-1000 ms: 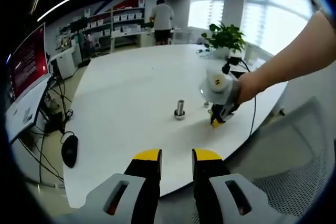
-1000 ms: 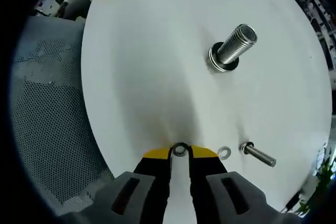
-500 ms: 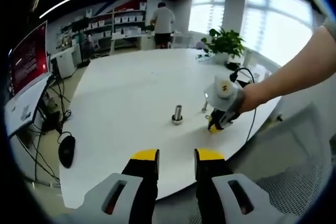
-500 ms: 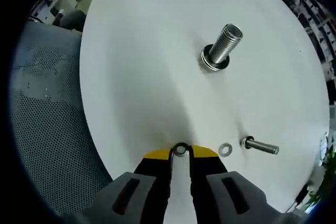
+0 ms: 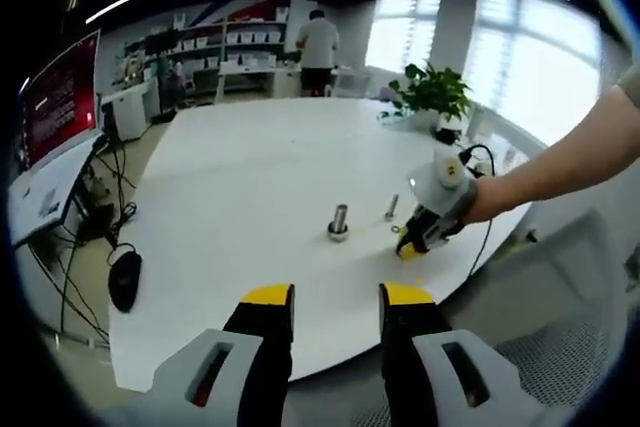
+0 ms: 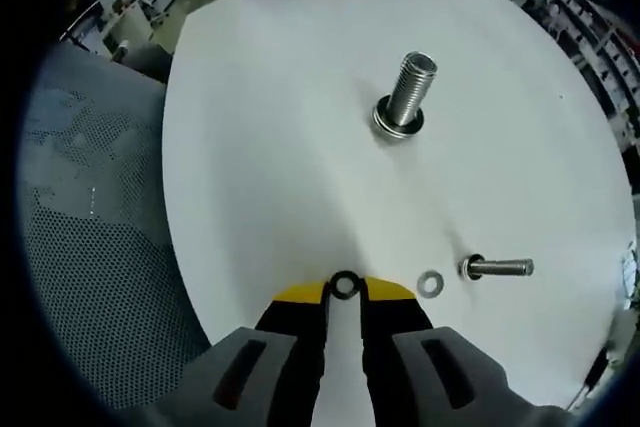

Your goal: Place the washer onto the threaded stud by aligning its center hole with the stud, sliding it down to the base, and recovering from edge contact or off-axis alignment until the washer reaches the visible bottom stop.

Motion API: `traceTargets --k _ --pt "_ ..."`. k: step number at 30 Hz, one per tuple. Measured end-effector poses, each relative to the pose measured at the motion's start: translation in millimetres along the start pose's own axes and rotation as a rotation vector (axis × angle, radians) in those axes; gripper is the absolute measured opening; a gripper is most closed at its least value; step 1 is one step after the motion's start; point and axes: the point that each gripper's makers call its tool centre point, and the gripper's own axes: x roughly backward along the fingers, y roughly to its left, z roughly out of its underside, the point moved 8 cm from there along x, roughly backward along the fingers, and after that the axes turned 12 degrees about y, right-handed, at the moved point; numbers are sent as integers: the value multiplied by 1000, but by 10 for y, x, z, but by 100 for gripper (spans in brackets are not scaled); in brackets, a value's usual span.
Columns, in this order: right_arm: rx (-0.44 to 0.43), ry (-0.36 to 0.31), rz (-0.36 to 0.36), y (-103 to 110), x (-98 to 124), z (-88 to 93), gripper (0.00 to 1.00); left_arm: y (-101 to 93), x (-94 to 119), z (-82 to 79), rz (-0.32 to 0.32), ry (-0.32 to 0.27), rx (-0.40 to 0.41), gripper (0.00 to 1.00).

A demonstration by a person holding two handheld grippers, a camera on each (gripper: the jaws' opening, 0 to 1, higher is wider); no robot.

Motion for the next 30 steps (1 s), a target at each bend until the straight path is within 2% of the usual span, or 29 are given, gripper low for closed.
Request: traceTargets --k 6,10,14,17,22,24,27,30 --pt "2 -82 7 19 -8 74 14 -14 6 -3 3 -2 -11 34" --pt "34 -98 11 13 -13 68 14 13 16 -9 -14 -9 1 34" --pt "14 -121 -6 -9 -11 92 14 49 10 -2 -27 -6 10 33" --pt "1 -133 -10 -29 -12 111 14 47 -8 15 -37 19 8 33" --pt "-61 -153 -12 -70 5 215 14 51 -28 39 -51 50 -4 33" --pt "-130 -207 -37 -110 66 242 14 55 -31 46 -53 56 -1 33" --pt "-167 -249 -33 -230 155 304 14 56 -32 47 -63 64 -9 33" --pt "-214 -284 -32 -346 218 376 14 85 -7 34 -77 44 10 33"
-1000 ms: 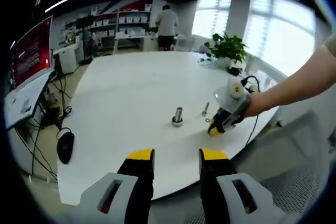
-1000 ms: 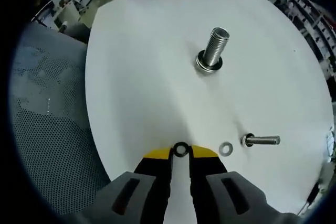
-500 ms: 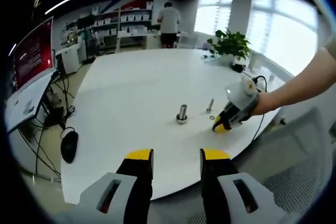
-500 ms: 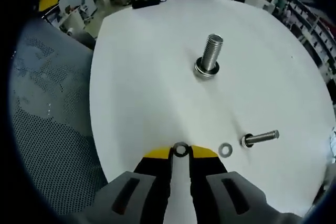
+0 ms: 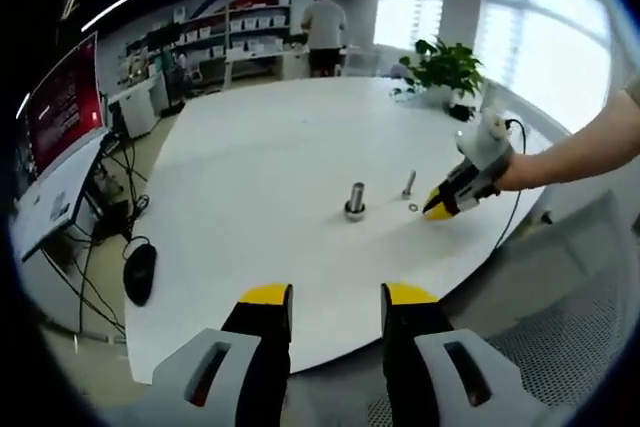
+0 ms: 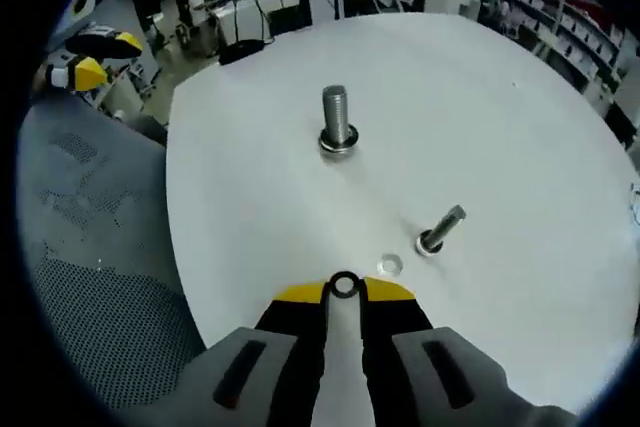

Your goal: Place the washer onto the threaded stud by aligning its center hole with the stud, sliding it down to the base, and recovering from edge contact or off-axis alignment until the washer reaches the visible bottom stop.

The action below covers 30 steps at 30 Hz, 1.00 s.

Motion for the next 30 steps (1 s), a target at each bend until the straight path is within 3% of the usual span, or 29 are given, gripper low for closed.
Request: traceTargets --k 4,15,20,23,30 --pt "-55 -40 -5 -136 94 29 14 11 -3 4 -12 8 8 33" --pt "-38 -145 51 -280 350 -188 14 31 -7 3 -8 2 8 32" --pt "17 -131 70 -315 336 -324 14 18 -1 -4 -5 -4 -5 32" --pt "57 -72 109 -393 285 -323 14 35 23 -16 -10 -27 1 32" --pt "56 -64 86 -395 245 -332 14 60 47 -28 -33 -50 13 32"
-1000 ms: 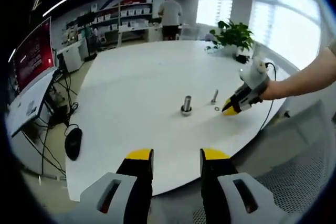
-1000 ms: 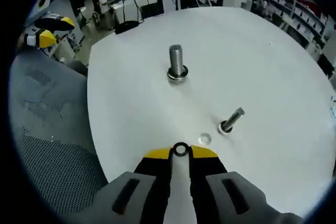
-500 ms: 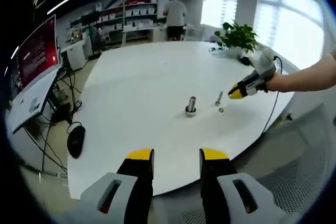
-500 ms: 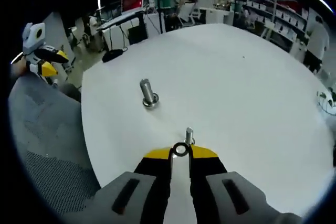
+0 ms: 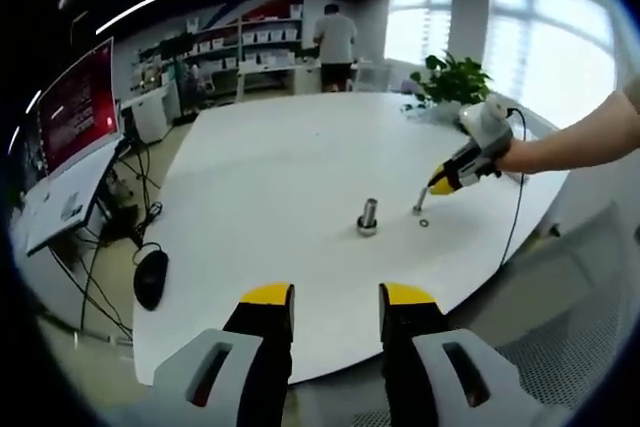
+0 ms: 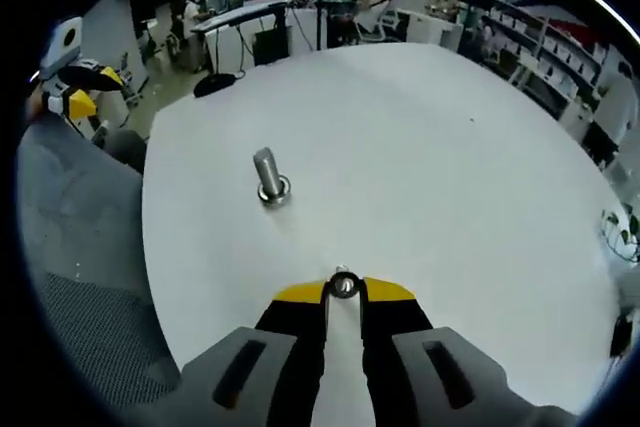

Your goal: Place the washer onto the threaded stud by aligning its center hole with the stud, sliding it down to the base, and recovering from edge contact or off-axis alignment until the washer reaches the visible bottom stop.

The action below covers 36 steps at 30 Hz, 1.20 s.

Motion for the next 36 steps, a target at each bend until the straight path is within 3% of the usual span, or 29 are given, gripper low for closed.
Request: traceTargets --k 12,25,36 --pt "72 49 1 -8 -90 -171 14 44 18 8 -32 1 23 30" --pt "143 138 -17 -19 -65 -185 14 54 7 16 -29 9 30 29" --pt "153 196 -65 -35 -65 -244 14 57 5 25 -39 19 30 29"
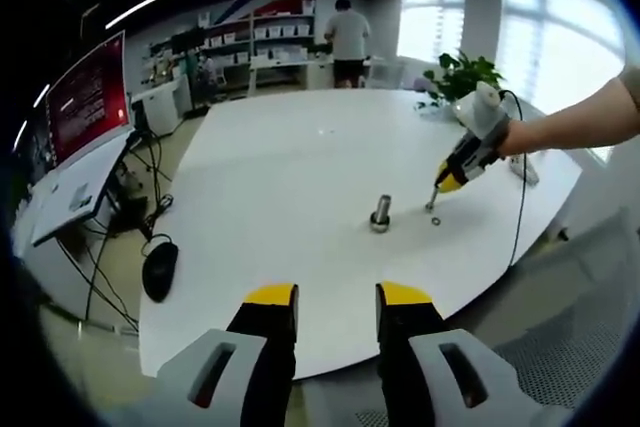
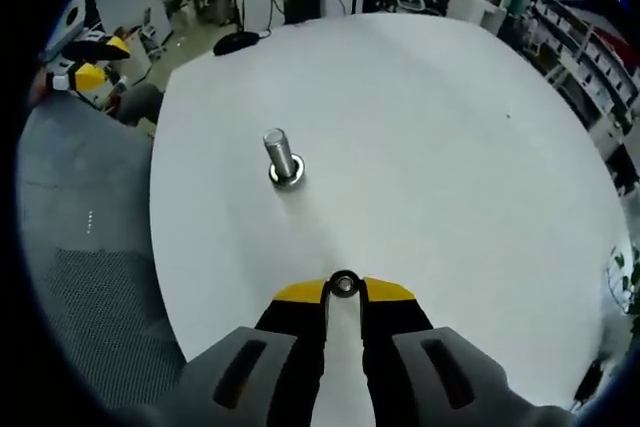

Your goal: Place the washer onto the threaded stud by aligning its center hole with the stud, sliding it down to the base, and recovering from edge contact or off-axis alignment until the washer reaches the visible bottom stop.

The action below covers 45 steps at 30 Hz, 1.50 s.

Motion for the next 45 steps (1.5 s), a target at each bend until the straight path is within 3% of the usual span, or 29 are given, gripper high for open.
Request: traceTargets --k 6,12,16,30,45 --pt "-13 52 -29 -13 -4 -43 14 2 2 4 -5 4 3 29" --pt "20 101 -38 11 -33 41 14 14 -4 5 -8 4 4 29" --pt "25 101 -33 -10 -58 38 14 15 2 2 -10 0 7 29" --pt "26 162 -33 -43 -432 93 14 27 -2 11 -18 6 11 28" --pt "-46 133 -45 -52 -385 210 16 27 -9 20 -11 16 11 27"
